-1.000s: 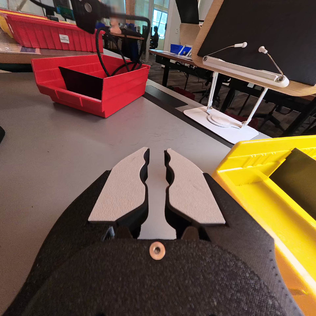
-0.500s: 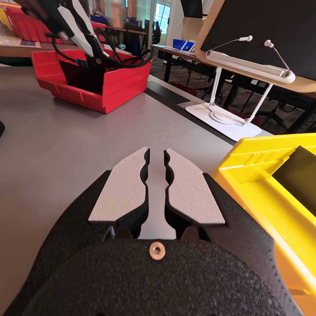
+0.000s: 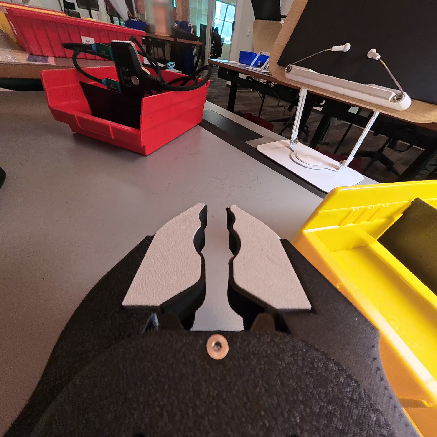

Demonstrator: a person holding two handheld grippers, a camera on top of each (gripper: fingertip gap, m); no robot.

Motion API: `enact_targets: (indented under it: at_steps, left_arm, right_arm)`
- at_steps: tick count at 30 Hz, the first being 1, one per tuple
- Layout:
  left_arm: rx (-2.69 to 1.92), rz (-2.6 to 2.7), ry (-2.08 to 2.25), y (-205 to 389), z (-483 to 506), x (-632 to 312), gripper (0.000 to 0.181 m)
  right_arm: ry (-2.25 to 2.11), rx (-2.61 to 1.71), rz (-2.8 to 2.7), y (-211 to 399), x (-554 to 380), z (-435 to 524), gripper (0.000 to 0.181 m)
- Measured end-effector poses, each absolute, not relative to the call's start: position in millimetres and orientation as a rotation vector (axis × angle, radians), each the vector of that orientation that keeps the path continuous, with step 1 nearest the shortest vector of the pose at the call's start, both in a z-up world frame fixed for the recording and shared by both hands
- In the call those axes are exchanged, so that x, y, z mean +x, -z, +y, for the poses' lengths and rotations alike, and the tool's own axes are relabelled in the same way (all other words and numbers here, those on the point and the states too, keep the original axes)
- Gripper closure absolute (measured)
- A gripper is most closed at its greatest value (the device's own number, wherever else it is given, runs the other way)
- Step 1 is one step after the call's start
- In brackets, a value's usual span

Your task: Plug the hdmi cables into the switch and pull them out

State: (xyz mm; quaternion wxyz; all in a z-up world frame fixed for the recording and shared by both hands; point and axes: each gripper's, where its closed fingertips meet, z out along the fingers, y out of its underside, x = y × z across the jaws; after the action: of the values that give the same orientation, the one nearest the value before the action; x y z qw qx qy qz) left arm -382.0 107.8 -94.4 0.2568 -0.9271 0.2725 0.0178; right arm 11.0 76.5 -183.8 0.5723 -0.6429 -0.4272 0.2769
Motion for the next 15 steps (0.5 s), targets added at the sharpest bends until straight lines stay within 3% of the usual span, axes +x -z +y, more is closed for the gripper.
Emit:
enact_targets:
  at_steps: [11, 15]
  left_arm:
    - [-2.352, 1.606, -0.754, 124.7, 107.9, -404.2, 0.140]
    - [-2.375, 1.729, -0.737, 141.8, 101.2, -400.8, 0.167]
  right_arm:
    - [-0.670, -1.555, -0.997, 195.4, 14.5, 85.0, 0.166]
    - [-0.656, -1.563, -1.006, 198.7, 14.9, 84.8, 0.166]
